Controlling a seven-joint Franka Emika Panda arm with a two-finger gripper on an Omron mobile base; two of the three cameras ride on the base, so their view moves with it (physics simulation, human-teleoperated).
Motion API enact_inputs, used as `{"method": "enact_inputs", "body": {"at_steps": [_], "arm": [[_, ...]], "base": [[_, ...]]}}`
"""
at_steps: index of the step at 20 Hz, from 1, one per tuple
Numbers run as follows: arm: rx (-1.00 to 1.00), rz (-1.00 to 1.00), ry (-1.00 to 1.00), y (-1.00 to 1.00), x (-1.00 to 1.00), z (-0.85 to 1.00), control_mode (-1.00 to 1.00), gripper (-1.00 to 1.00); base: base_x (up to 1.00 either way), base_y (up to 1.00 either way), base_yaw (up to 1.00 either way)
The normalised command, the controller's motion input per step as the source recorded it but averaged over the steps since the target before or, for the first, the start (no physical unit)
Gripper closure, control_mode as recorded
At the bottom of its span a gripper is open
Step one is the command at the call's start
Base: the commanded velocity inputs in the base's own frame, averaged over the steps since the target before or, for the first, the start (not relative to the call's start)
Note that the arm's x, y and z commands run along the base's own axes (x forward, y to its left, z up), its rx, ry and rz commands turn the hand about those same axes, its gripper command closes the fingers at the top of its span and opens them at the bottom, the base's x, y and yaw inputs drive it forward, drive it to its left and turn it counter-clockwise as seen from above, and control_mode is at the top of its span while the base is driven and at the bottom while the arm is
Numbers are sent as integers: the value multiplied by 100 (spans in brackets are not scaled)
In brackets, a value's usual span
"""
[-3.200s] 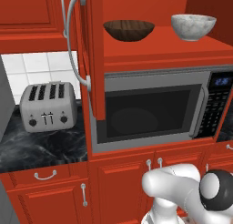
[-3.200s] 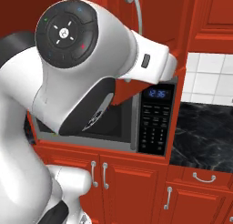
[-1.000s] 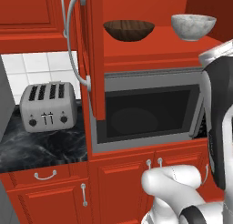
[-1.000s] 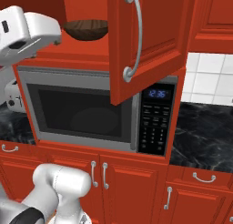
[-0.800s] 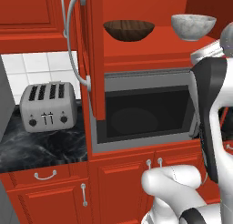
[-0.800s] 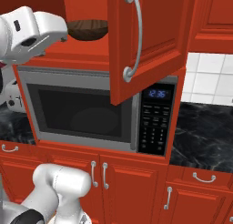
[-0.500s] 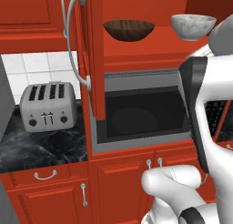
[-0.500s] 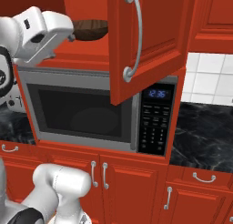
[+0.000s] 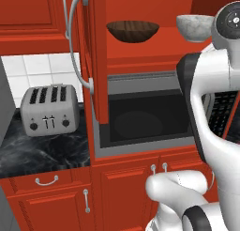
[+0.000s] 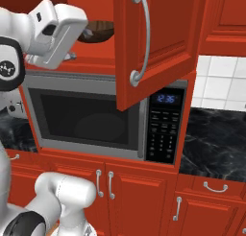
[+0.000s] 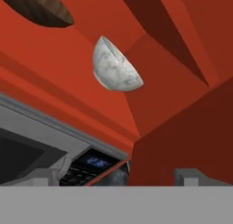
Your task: Move the bowls from the cabinet to the plates on the dining table.
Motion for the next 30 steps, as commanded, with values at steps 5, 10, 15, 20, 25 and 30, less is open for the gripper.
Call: {"method": "enact_inputs", "body": {"at_steps": [5,10,15,20,25,30], "arm": [[-12,-12,0,-32,11,-3,-100,-100],[-12,-10,0,-26,17,-21,-100,-100],[-9,-9,0,-21,8,-3,-100,-100],[-5,-8,0,-25,0,0,-100,-100],[-1,-5,0,-24,0,0,-100,-100],[0,-2,5,-29,6,-1,-100,-100]], "base": [[0,0,0],[0,0,0],[0,0,0],[0,0,0],[0,0,0],[0,0,0]]}}
